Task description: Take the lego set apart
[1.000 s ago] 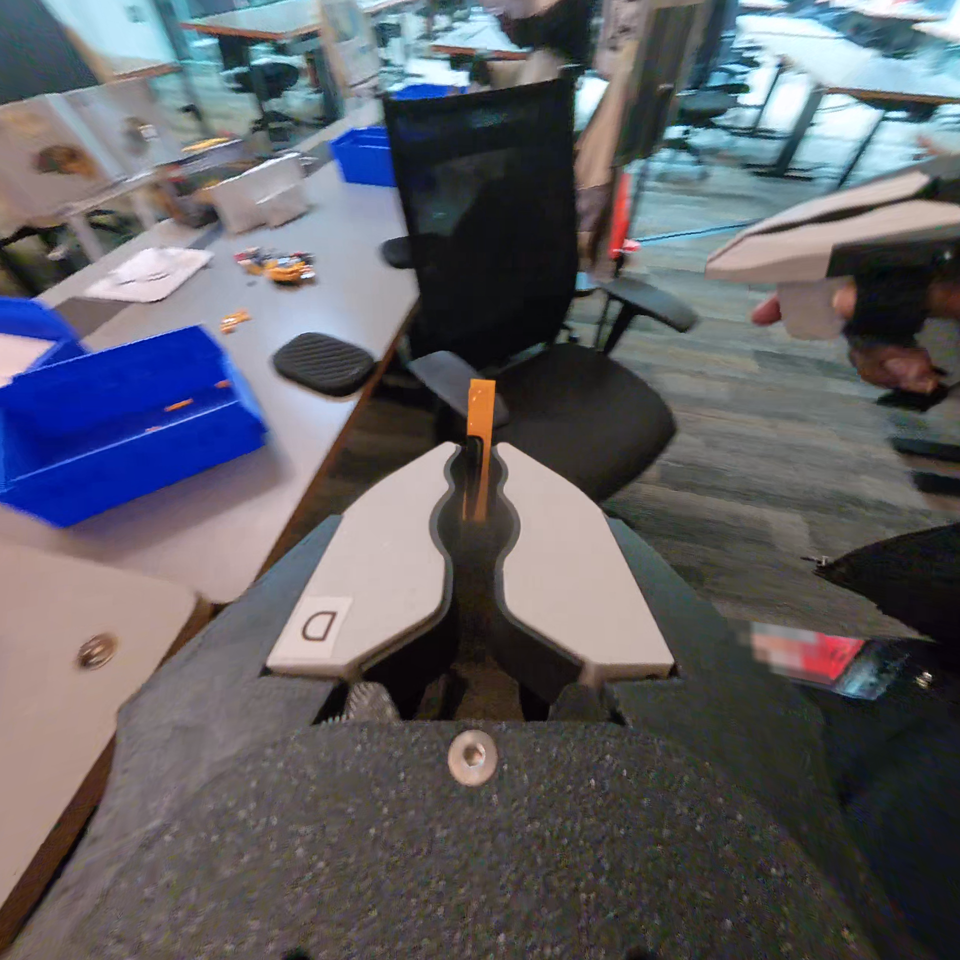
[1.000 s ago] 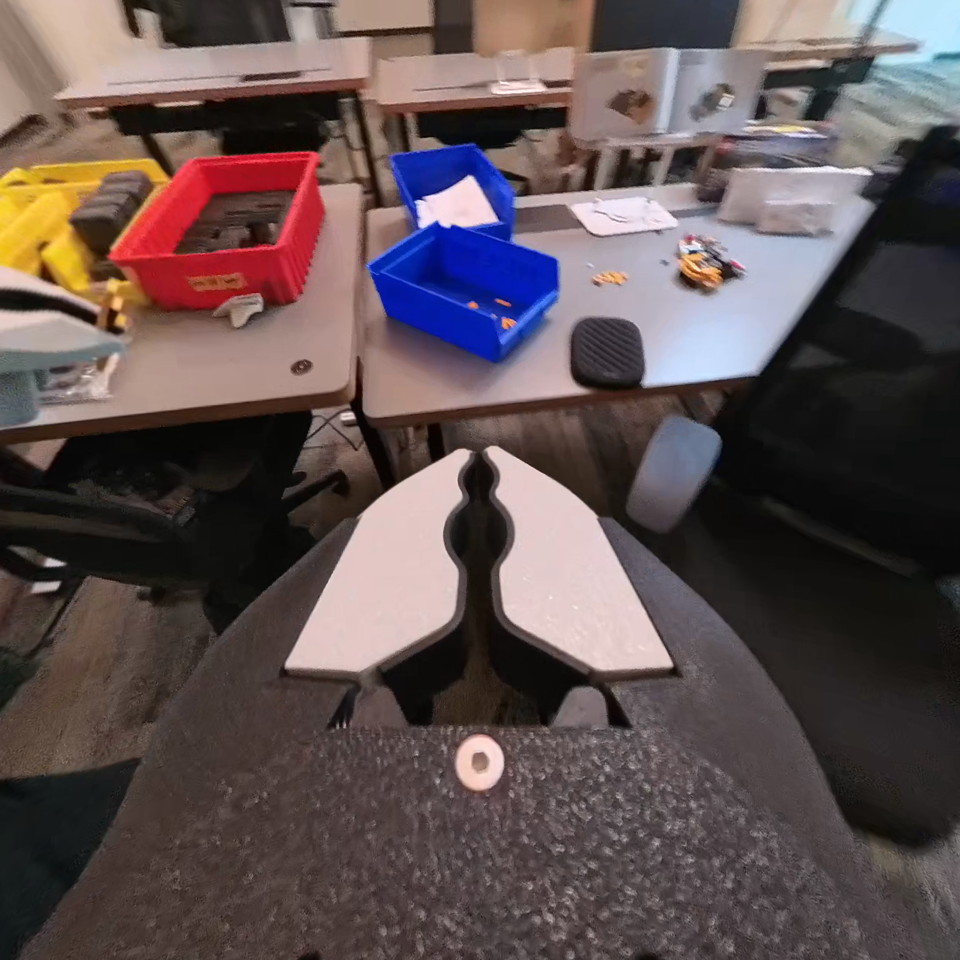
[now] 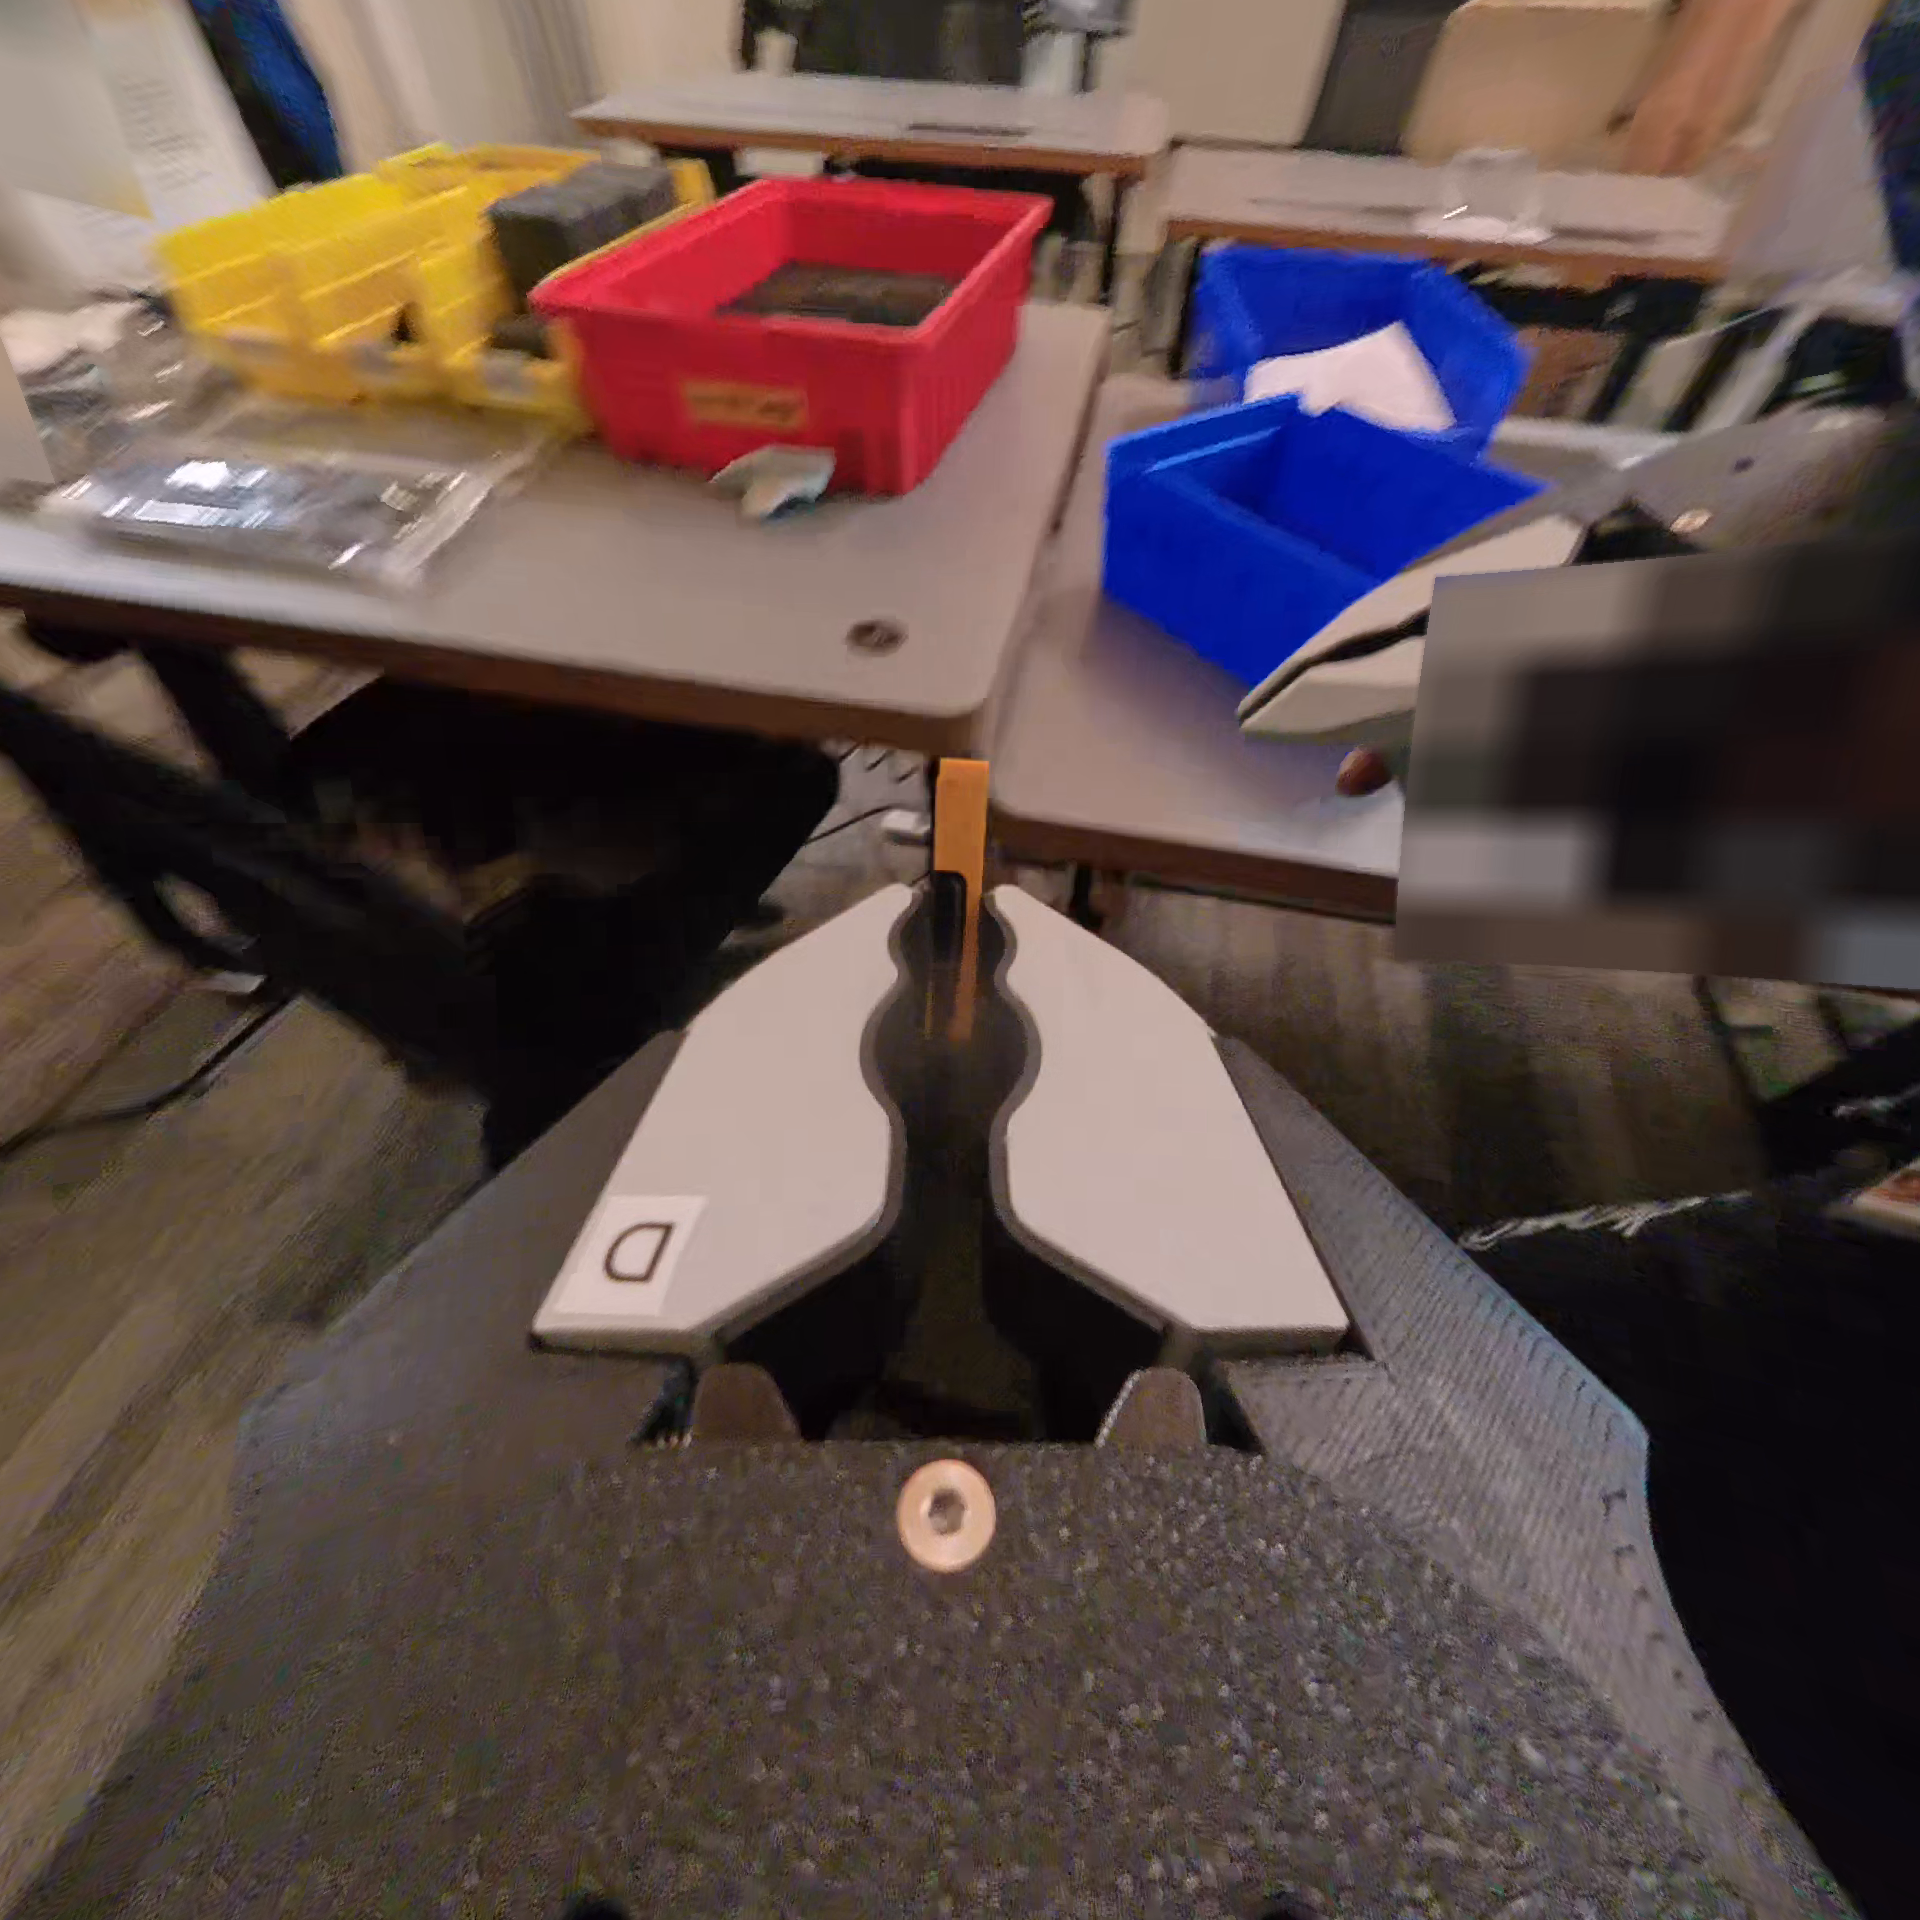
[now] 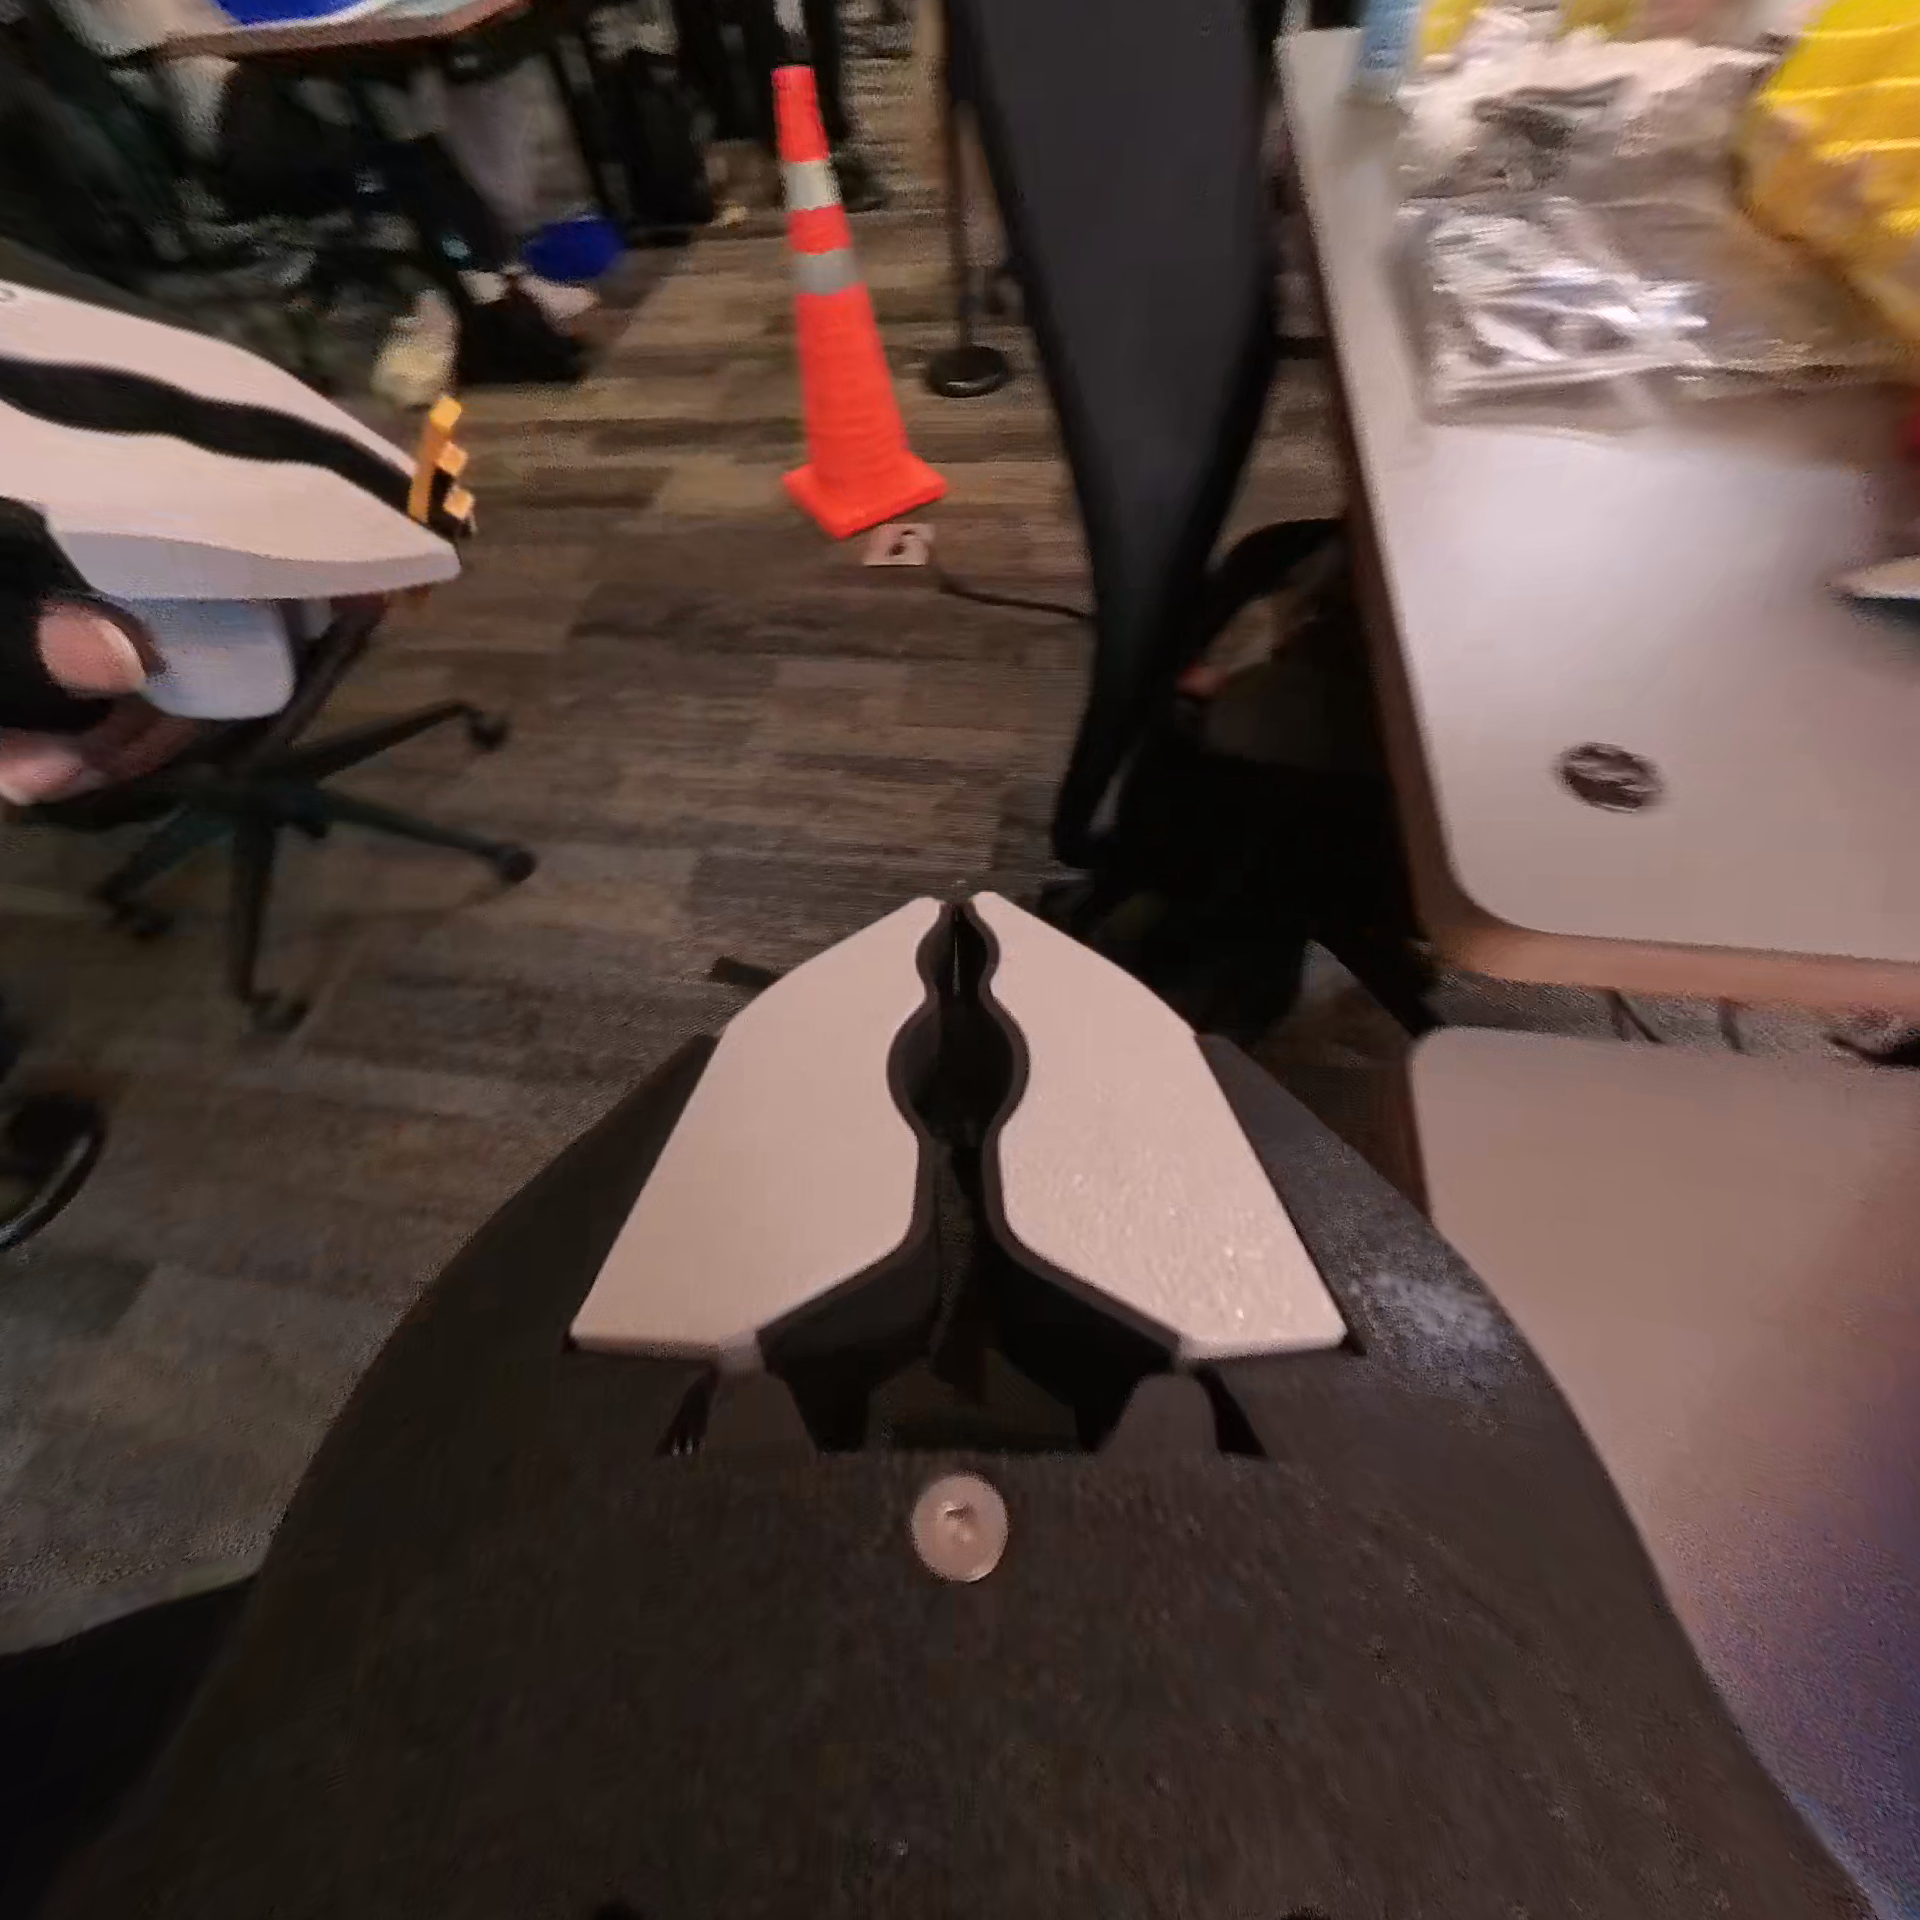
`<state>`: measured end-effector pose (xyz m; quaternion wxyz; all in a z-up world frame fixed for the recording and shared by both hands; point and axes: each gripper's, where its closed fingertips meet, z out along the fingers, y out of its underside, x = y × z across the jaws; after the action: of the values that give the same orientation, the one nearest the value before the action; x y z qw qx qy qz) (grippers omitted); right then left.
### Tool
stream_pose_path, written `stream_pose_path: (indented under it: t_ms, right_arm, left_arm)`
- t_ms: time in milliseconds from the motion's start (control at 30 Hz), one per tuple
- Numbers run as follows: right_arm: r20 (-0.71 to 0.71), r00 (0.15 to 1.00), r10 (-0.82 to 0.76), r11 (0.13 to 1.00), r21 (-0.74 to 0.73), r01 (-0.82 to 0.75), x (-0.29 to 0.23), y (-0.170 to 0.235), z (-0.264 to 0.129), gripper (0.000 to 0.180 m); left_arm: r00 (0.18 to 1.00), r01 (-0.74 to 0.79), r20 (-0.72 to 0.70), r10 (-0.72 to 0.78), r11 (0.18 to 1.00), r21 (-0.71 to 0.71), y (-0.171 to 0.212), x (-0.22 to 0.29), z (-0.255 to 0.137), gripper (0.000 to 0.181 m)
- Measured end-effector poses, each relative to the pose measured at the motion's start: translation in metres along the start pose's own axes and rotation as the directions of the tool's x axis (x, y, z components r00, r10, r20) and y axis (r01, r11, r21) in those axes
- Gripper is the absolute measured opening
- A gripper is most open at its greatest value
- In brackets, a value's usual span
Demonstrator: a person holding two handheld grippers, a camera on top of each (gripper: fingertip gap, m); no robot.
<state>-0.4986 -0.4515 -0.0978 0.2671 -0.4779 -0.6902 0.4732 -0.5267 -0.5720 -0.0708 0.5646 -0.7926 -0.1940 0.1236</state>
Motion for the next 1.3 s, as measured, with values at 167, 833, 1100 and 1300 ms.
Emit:
stream_pose_path:
  t_ms: [167, 833, 1100, 1300]
  right_arm:
    - [0.159, 0.983, -0.09, 0.993, 0.095, 0.076, -0.016, 0.034, 0.01, 0.0]
    - [-0.336, 0.942, -0.013, 0.937, 0.324, 0.129, 0.086, 0.231, -0.472, 0.0]
    - [-0.655, 0.744, 0.135, 0.945, 0.312, 0.103, 0.09, 0.294, -0.613, 0.002]
    - [-0.776, 0.598, 0.2, 0.955, 0.292, 0.06, 0.102, 0.328, -0.653, 0.004]
  left_arm:
    - [0.98, 0.019, 0.199, -0.016, 1.0, -0.012, 0.07, 0.018, -0.029, 0.009]
    - [0.999, -0.025, -0.024, 0.031, 0.978, 0.209, 0.039, 0.463, 0.075, 0.009]
    - [0.949, -0.088, -0.28, 0.144, 0.975, 0.205, 0.028, 0.569, 0.106, 0.008]
    - [0.888, -0.116, -0.422, 0.179, 0.978, 0.171, 0.035, 0.583, 0.154, 0.008]
